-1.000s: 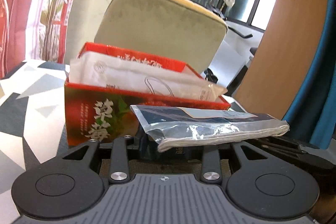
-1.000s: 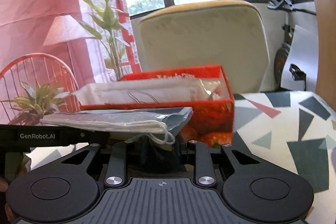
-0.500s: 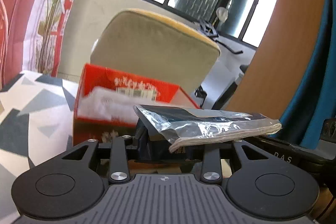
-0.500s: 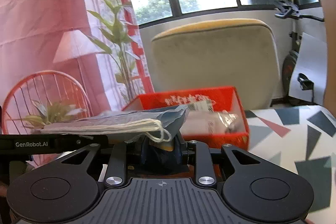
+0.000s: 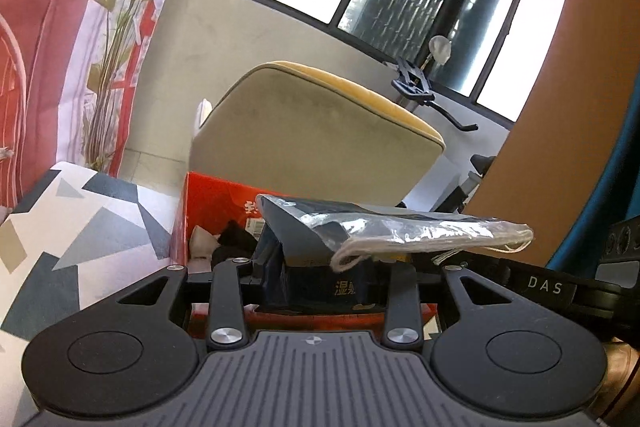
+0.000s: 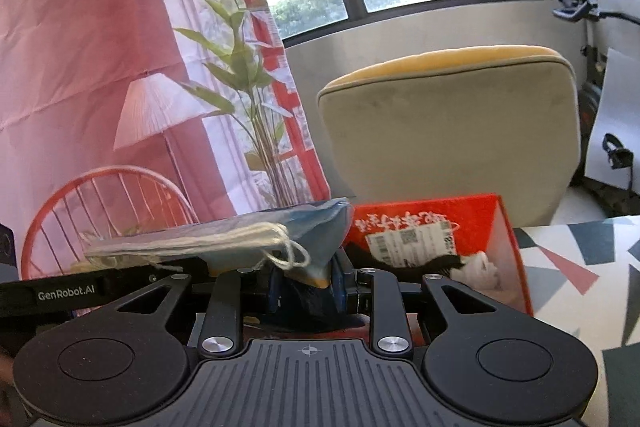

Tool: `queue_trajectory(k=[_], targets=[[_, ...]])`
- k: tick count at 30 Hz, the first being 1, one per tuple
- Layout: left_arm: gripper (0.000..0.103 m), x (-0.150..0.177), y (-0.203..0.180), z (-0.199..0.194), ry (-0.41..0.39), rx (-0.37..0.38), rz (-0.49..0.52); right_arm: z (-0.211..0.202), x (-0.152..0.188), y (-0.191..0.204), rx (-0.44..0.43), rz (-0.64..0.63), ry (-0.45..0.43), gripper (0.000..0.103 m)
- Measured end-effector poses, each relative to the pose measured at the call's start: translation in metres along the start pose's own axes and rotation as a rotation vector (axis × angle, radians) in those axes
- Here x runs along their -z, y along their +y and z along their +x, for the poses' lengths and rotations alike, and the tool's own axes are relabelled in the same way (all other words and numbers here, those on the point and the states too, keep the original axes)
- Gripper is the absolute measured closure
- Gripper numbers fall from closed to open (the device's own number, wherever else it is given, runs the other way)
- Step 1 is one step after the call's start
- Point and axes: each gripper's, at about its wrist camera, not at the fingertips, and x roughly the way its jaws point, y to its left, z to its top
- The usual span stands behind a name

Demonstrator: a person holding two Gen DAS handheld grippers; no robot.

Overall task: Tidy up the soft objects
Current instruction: 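Lift the blue-mask packet with the right gripper over the red box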

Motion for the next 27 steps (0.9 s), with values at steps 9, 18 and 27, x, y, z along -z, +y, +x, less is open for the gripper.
queue_trajectory(k=[9, 18, 27], targets=[[0.066, -0.051, 0.005, 0.025, -0.018, 0.008, 0.041, 0.035, -0.044, -0.006, 0.004, 0.003, 0.015, 0.079], [0.066, -0.069, 0.022, 0.088, 0.116, 0.005, -0.016, 0.081, -0.083, -0.036, 0.024, 0.030, 0.052, 0.078], [0.066, -0.029, 0.037, 0.132, 0.348, -0.020, -0.016, 0.135, -0.049, -0.085, 0.062, 0.177, 0.316, 0.077]])
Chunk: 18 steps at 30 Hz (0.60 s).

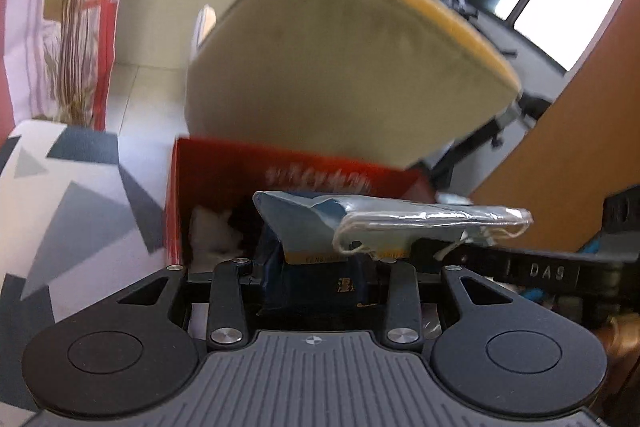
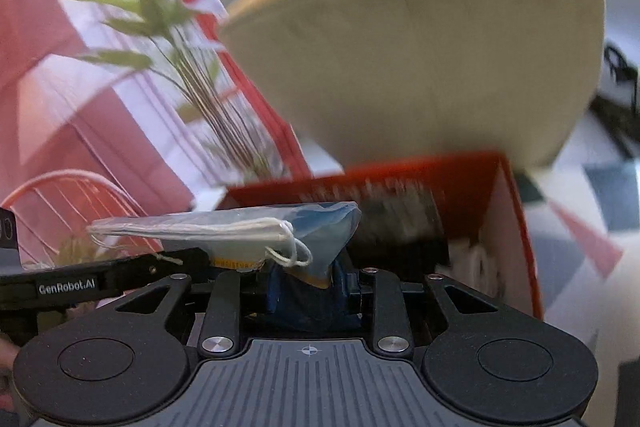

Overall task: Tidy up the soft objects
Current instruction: 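Lift the blue-mask packet with the right gripper over the red box, then lower the packet into the box and open the right gripper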

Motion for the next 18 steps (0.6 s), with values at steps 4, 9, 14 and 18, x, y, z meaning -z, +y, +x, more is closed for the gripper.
queue_trajectory(k=[4, 9, 14, 18], targets=[[0.066, 0.002, 0.003, 0.013, 0.052, -0.017, 0.026, 0.016, 0.008, -0.008, 0.016, 0.018, 0.056, 0.077], [0.066, 0.001, 0.002, 0.023, 0.086, -0.025, 0.022, 0.035, 0.012, -0.023, 0.046, 0.083, 0.089, 0.076], [0.064, -0.006, 0.007, 0.029, 0.097, -0.050, 0.003, 0.046, 0.006, -0.024, 0.081, 0.074, 0.079, 0.076], [0.050, -0.008, 0.007, 0.018, 0.031, -0.076, 0.030, 0.059, 0.003, -0.019, 0.160, 0.040, 0.085, 0.075]])
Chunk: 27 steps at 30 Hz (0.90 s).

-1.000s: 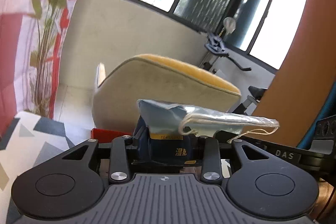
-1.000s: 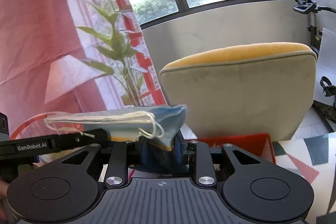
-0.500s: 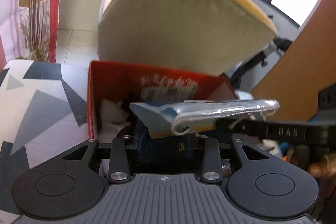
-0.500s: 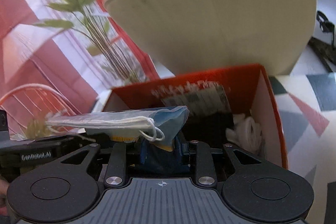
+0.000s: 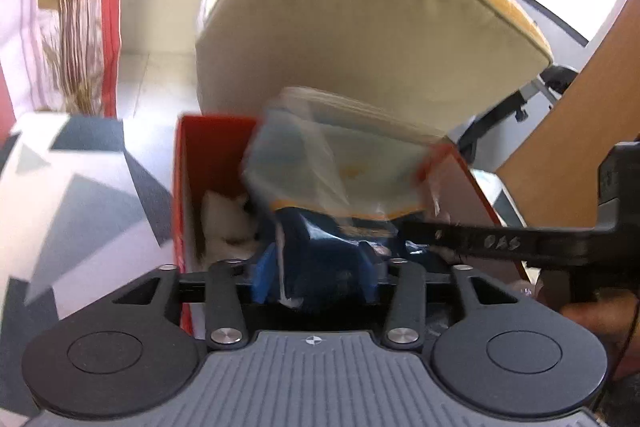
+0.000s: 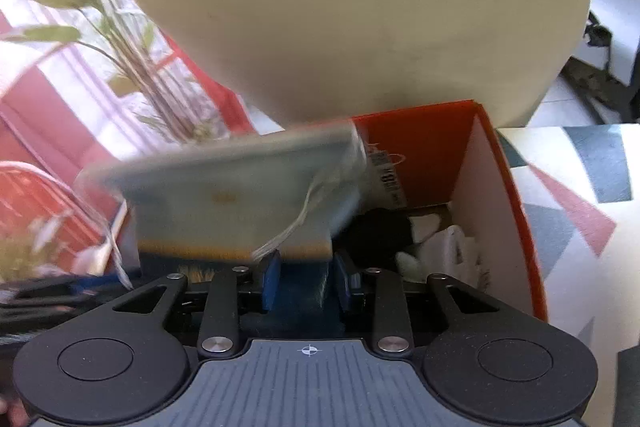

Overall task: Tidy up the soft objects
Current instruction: 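Lower the packet into the box and open the right gripper, then move the right tool back down to the grey-green mesh towel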

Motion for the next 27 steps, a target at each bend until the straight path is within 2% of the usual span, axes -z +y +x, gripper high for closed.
queue_trajectory(k=[5, 9, 12, 14, 16, 18, 20, 23, 27], targets=[[0.046, -0.003, 0.001, -0.015, -0.074, -0.066, 0.023, 0.011, 0.002, 0.006, 0.057, -0.031, 0.008, 0.073], [0.037, -0.003, -0.006, -0.026, -0.125, -0.096, 0.054, 0.004, 0.004, 0.009, 0.076, -0.060, -0.005, 0.070], [0.025, -0.001, -0.015, -0.035, -0.163, -0.109, 0.090, -0.011, 0.009, 0.010, 0.086, -0.071, -0.066, 0.058], [0.014, 0.003, -0.020, -0.042, -0.200, -0.112, 0.107, -0.025, 0.015, 0.012, 0.090, -0.088, -0.117, 0.037], [0.000, 0.009, -0.023, -0.050, -0.233, -0.108, 0.110, -0.038, 0.022, 0.014, 0.088, -0.120, -0.163, 0.030], [0.000, 0.015, -0.026, -0.058, -0.255, -0.107, 0.105, -0.050, 0.030, 0.017, 0.084, -0.153, -0.194, 0.017], [0.000, 0.022, -0.031, -0.068, -0.269, -0.112, 0.109, -0.065, 0.039, 0.016, 0.046, -0.162, -0.234, 0.004], [0.000, 0.039, -0.038, -0.083, -0.299, -0.099, 0.152, -0.084, 0.054, 0.015, 0.000, -0.159, -0.271, 0.000], [0.000, 0.061, -0.046, -0.098, -0.337, -0.142, 0.155, -0.106, 0.075, 0.013, -0.007, -0.144, -0.323, 0.000]])
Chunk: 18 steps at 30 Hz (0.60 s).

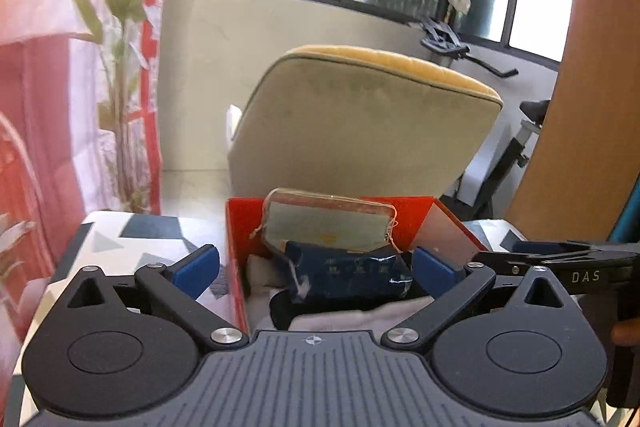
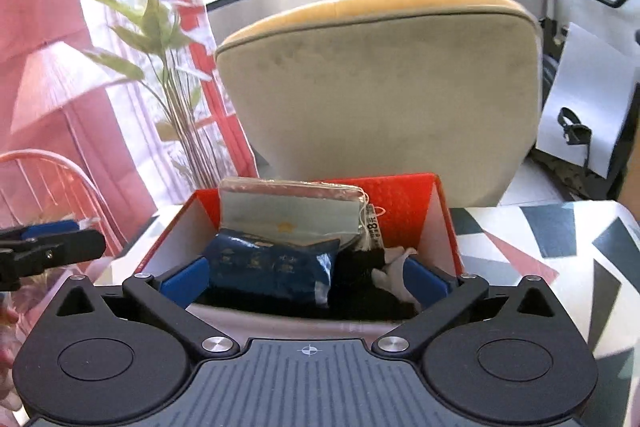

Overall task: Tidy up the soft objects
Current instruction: 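Move the right tool back down to the grey-green mesh towel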

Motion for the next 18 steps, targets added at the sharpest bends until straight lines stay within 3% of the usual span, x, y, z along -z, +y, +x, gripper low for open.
queue_trajectory(k=[4, 8, 13, 18], targets=[[0.000, 0.017, -0.009, -0.021, -0.028, -0.049, 0.014, -0.024, 0.019, 0.006, 0.052, -0.010, -0.059, 0.000], [0.000, 0.032, -0.009, -0.029, -0.009, -0.058, -0.037, -0.044, 0.046, 0.008, 0.083, -0.023, -0.119, 0.000], [0.000, 0.054, -0.012, -0.032, 0.004, -0.107, -0.026, -0.060, 0.080, 0.007, 0.096, -0.055, -0.152, 0.000], [0.000, 0.077, -0.012, -0.032, 0.048, -0.099, -0.057, -0.071, 0.110, 0.003, 0.103, -0.057, -0.150, 0.000]])
